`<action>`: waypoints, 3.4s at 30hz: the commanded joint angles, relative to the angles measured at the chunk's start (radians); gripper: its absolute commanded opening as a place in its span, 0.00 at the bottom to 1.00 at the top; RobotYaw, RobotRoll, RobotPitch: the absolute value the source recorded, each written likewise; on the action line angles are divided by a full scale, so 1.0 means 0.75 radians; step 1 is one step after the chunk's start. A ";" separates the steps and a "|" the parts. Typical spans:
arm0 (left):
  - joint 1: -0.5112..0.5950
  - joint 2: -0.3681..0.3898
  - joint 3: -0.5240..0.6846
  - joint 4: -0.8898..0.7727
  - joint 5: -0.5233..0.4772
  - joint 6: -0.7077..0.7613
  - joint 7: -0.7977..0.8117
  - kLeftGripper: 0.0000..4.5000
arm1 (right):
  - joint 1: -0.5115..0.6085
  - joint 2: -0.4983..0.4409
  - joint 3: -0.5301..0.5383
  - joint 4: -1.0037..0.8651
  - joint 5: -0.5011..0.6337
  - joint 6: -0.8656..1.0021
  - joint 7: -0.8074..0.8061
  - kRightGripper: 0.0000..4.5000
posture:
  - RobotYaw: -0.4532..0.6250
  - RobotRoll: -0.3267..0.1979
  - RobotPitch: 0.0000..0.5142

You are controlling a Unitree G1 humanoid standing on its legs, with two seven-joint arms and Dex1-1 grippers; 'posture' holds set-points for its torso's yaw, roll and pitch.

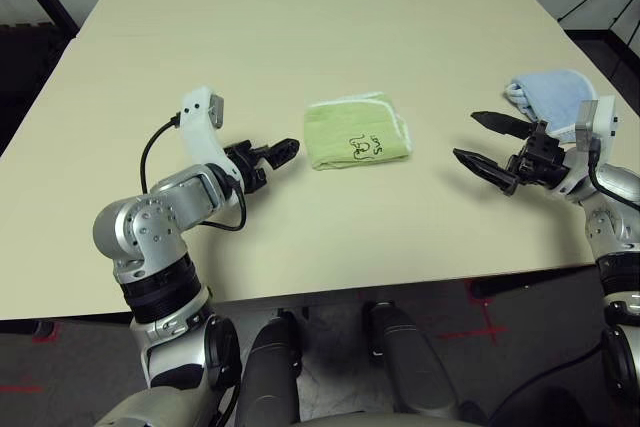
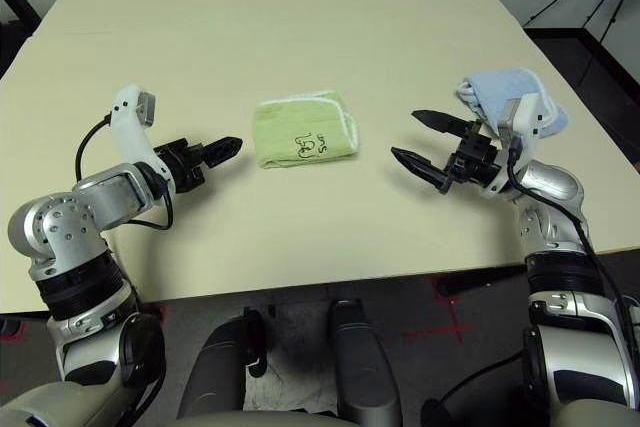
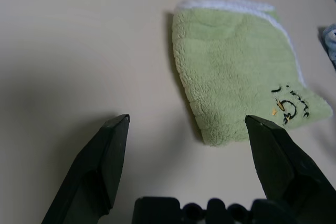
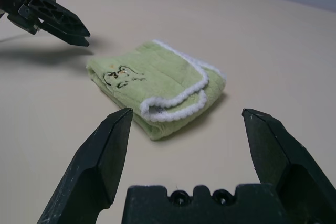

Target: Fold the towel and set it aside.

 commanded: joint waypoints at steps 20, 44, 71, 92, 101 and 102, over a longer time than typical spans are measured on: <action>-0.070 -0.122 -0.168 0.255 0.017 -0.107 -0.012 0.99 | 0.003 -0.037 -0.004 -0.060 -0.021 0.044 -0.012 1.00 | 0.20 0.62 0.36; -0.058 -0.067 -0.328 0.473 0.053 -0.287 -0.101 0.07 | 0.068 -0.041 -0.006 -0.113 -0.031 0.038 -0.041 1.00 | 0.17 0.62 0.38; -0.091 -0.132 -0.160 0.389 -0.013 -0.203 -0.043 0.72 | 0.036 -0.032 0.016 -0.024 -0.048 -0.021 -0.002 1.00 | 0.19 0.62 0.37; -0.201 -0.274 0.121 0.548 -0.087 -0.162 0.133 0.61 | 0.042 -0.038 0.026 -0.004 -0.069 -0.062 0.012 1.00 | 0.18 0.62 0.38; -0.189 -0.276 0.117 0.526 -0.099 -0.166 0.142 0.00 | 0.043 -0.035 0.031 -0.008 -0.072 -0.055 0.010 1.00 | 0.19 0.62 0.38; -0.189 -0.277 0.116 0.524 -0.099 -0.169 0.142 0.00 | 0.042 -0.035 0.032 -0.007 -0.072 -0.055 0.010 1.00 | 0.19 0.62 0.38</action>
